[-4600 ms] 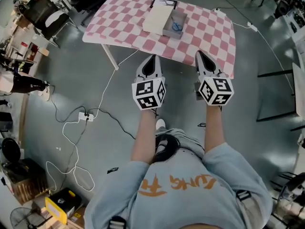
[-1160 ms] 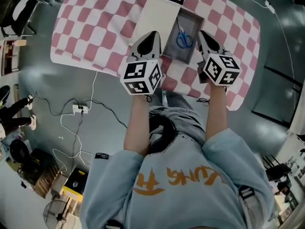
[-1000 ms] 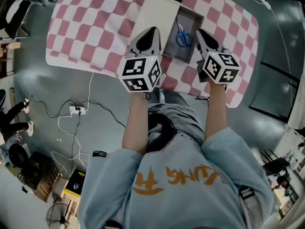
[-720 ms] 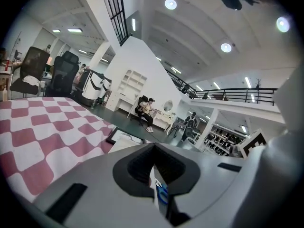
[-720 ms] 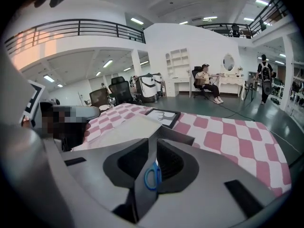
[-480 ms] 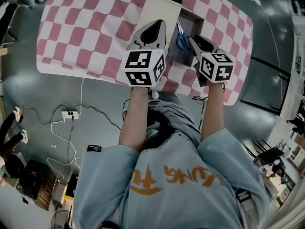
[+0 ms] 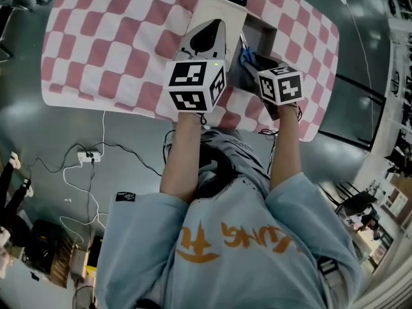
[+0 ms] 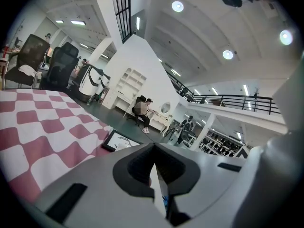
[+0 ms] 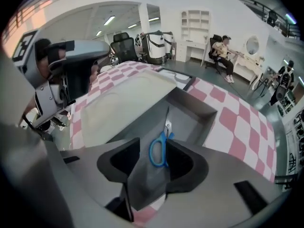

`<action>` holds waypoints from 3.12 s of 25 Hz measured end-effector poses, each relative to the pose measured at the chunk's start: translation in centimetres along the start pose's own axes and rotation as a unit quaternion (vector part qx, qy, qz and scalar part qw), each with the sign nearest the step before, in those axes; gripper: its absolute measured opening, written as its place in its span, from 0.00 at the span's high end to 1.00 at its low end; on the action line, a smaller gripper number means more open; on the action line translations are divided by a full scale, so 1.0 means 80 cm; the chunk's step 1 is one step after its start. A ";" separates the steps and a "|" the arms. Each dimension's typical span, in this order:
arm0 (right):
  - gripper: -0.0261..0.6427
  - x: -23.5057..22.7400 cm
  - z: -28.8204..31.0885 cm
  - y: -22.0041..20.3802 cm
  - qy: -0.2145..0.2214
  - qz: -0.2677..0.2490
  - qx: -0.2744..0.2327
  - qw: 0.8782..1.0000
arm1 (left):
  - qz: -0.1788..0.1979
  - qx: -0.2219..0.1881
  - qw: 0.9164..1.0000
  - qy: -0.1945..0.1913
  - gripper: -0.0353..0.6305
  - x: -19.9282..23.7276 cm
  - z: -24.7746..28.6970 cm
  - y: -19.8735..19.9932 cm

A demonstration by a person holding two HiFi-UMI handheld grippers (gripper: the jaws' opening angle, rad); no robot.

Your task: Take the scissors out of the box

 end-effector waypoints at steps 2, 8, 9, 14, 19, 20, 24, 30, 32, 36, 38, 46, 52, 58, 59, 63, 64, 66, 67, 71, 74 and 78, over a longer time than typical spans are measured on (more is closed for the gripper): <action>0.71 0.000 0.008 -0.002 0.004 0.001 0.019 1.000 | -0.002 0.000 1.000 -0.001 0.92 0.003 0.005 0.001; 0.73 -0.004 0.026 0.000 -0.022 -0.013 0.063 0.998 | -0.006 0.002 1.000 0.000 0.92 0.013 0.018 0.005; 0.74 -0.005 0.028 0.002 -0.027 -0.017 0.069 0.997 | -0.007 0.001 1.000 -0.001 0.92 0.015 0.020 0.006; 0.72 -0.007 0.041 0.010 -0.040 -0.036 0.102 0.993 | -0.009 -0.001 1.000 -0.004 0.92 0.022 0.031 0.014; 0.74 -0.010 0.053 0.012 -0.053 -0.045 0.142 0.987 | -0.011 -0.003 1.000 -0.003 0.92 0.031 0.039 0.020; 0.75 -0.010 0.055 0.012 -0.055 -0.046 0.152 0.986 | -0.011 -0.003 1.000 -0.003 0.92 0.032 0.041 0.020; 0.75 -0.011 0.066 0.012 -0.056 -0.050 0.190 0.979 | -0.011 -0.004 1.000 -0.002 0.92 0.038 0.046 0.024; 0.75 -0.013 0.078 0.012 -0.061 -0.052 0.234 0.969 | -0.011 -0.006 1.000 -0.003 0.92 0.045 0.053 0.030; 0.75 -0.013 0.081 0.011 -0.061 -0.053 0.251 0.965 | -0.011 -0.006 1.000 -0.004 0.92 0.046 0.055 0.032; 0.75 -0.013 0.084 0.011 -0.062 -0.054 0.267 0.960 | -0.010 -0.009 1.000 -0.007 0.92 0.045 0.057 0.036; 0.75 -0.013 0.085 0.011 -0.058 -0.053 0.269 0.960 | -0.010 -0.010 1.000 -0.007 0.92 0.046 0.057 0.037; 0.83 -0.011 0.085 0.008 -0.037 -0.036 0.259 0.964 | -0.006 -0.015 1.000 -0.009 0.92 0.043 0.051 0.043; 0.84 -0.014 0.084 0.008 -0.035 0.002 0.242 0.970 | 0.003 -0.019 1.000 -0.009 0.92 0.039 0.041 0.049; 0.84 -0.023 0.059 0.008 -0.066 0.052 0.174 0.981 | 0.012 -0.024 1.000 -0.009 0.92 0.036 0.026 0.056; 0.84 -0.023 0.056 0.007 -0.065 0.065 0.161 0.983 | 0.014 -0.024 1.000 -0.009 0.92 0.036 0.024 0.057; 0.84 -0.024 0.044 0.005 -0.069 0.092 0.123 0.986 | 0.022 -0.023 0.999 -0.017 0.92 0.025 0.021 0.060; 0.84 -0.024 0.041 0.005 -0.070 0.095 0.116 0.986 | 0.024 -0.023 0.999 -0.020 0.92 0.022 0.020 0.060; 0.84 -0.024 0.035 0.006 -0.070 0.104 0.098 0.987 | 0.029 -0.022 0.999 -0.026 0.92 0.016 0.020 0.061; 0.84 -0.024 0.031 0.007 -0.068 0.109 0.089 0.988 | 0.032 -0.021 0.999 -0.029 0.92 0.013 0.020 0.062; 0.84 -0.025 0.015 0.016 -0.062 0.129 0.049 0.988 | 0.042 -0.018 0.998 -0.037 0.92 0.005 0.019 0.062; 0.84 -0.028 0.000 0.029 -0.064 0.135 0.012 0.989 | 0.050 -0.018 0.998 -0.042 0.92 0.001 0.019 0.066; 0.84 -0.030 -0.022 0.053 -0.075 0.129 -0.030 0.988 | 0.061 -0.020 0.997 -0.047 0.92 -0.006 0.018 0.072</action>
Point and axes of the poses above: the fingertips, and each gripper's own axes: z forward along the fingers, x to its left, y out of its top, the point moved 8 cm from there along -z, backward along the fingers, and after that the axes turned 12 degrees about -x, right-handed, at the moved point
